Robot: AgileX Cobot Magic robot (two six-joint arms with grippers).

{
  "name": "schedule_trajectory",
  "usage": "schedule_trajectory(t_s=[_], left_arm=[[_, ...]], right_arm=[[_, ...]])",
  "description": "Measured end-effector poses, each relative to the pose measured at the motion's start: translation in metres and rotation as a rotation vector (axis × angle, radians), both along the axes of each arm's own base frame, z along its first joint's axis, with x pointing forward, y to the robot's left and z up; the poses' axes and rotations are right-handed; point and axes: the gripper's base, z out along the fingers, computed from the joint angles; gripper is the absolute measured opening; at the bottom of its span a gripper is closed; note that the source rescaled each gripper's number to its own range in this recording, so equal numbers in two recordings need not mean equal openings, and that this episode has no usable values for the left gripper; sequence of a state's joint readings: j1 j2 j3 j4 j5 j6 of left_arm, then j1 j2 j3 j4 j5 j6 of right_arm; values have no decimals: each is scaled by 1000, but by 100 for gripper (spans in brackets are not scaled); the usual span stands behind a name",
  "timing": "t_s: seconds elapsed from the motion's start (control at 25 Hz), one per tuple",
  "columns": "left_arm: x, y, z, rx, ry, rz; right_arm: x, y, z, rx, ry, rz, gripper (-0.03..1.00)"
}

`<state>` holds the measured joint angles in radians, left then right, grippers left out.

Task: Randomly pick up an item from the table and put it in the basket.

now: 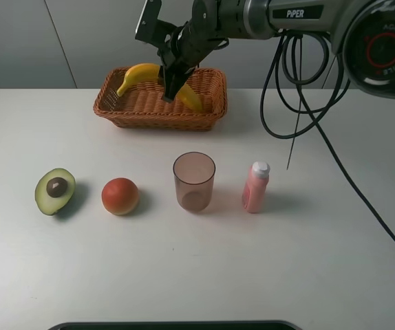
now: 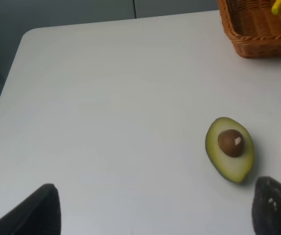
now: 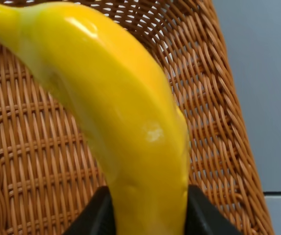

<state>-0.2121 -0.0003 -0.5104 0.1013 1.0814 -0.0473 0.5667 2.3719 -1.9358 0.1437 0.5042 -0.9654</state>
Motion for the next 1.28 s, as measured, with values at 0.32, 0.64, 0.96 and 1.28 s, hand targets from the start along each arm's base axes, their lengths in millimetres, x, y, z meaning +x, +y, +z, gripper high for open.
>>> schedule_trajectory(t_s=[0.32,0.64,0.96,1.28], left_arm=[[0,0,0,0,0,0],[0,0,0,0,0,0],[0,0,0,0,0,0],[0,0,0,0,0,0]], right_arm=[[0,0,0,12,10,-18,94],[-1,0,2,13,18,-22,100],[-13,-29,94,95,11,-108,100],[-46,-150,231,289,49,-472,100]])
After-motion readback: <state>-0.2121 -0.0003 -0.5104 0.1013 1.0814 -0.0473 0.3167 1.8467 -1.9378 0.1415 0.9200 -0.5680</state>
